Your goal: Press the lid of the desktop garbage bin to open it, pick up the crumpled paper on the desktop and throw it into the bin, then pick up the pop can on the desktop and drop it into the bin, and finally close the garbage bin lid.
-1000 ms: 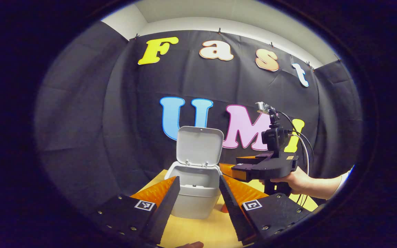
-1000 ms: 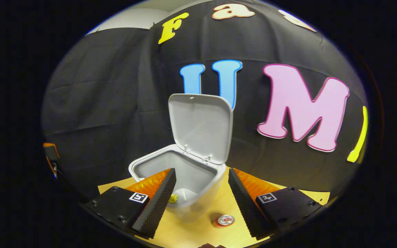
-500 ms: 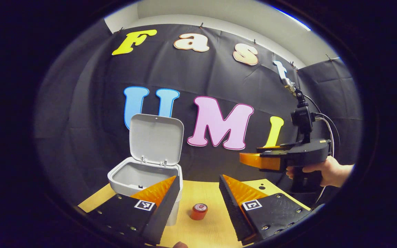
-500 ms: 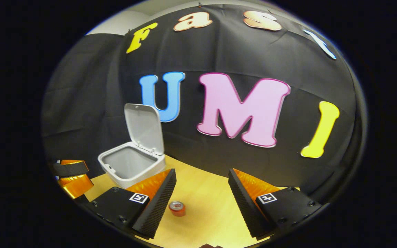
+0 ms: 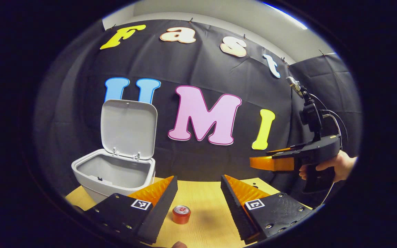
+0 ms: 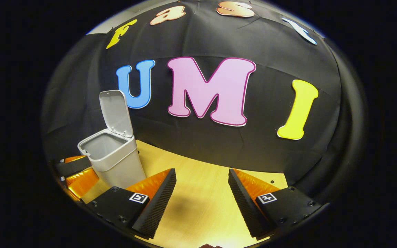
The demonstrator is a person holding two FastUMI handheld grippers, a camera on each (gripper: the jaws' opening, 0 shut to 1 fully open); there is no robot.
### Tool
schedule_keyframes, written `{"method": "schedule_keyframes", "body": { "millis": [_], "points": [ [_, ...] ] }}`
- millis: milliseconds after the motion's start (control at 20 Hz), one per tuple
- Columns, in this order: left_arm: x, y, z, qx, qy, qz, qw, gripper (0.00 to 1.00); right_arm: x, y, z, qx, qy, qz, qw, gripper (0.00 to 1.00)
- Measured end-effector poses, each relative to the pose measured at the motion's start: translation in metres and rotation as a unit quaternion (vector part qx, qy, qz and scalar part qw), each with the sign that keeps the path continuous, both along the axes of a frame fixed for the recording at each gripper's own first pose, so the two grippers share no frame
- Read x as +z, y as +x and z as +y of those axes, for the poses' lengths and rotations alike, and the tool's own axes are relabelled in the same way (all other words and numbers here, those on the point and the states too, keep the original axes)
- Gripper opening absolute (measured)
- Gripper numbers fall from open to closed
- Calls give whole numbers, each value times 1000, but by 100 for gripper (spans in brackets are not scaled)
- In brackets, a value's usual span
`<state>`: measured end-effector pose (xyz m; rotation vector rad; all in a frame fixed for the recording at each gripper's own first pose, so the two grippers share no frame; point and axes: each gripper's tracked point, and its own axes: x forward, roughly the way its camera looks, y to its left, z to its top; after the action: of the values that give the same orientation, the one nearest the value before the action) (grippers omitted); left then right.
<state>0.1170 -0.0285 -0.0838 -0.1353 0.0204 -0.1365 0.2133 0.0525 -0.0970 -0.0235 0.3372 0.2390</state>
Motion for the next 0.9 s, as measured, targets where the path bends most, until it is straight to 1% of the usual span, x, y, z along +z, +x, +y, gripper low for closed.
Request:
{"method": "schedule_keyframes", "body": {
  "millis": [100,250,300,400,500,700,900],
  "points": [
    [-27,21,-5,2,14,0,1000,84,-7,2,-10,-2,-4,7,1000,98],
    [-77,54,-3,11,20,24,999,84,-20,6,-25,-4,-11,20,1000,99],
    [-88,64,-1,15,22,28,999,84,-25,6,-29,-6,-13,26,1000,98],
    [-112,85,7,31,40,39,998,84,-31,7,-33,-9,-12,33,999,99],
    [-131,102,11,33,49,46,997,84,-41,9,-43,-13,-16,41,999,99],
    [-166,122,18,30,55,72,995,84,-53,13,-54,-19,-21,57,998,99],
    [-189,134,14,18,63,85,994,84,-62,19,-49,-18,-19,67,997,99]
  ]
}}
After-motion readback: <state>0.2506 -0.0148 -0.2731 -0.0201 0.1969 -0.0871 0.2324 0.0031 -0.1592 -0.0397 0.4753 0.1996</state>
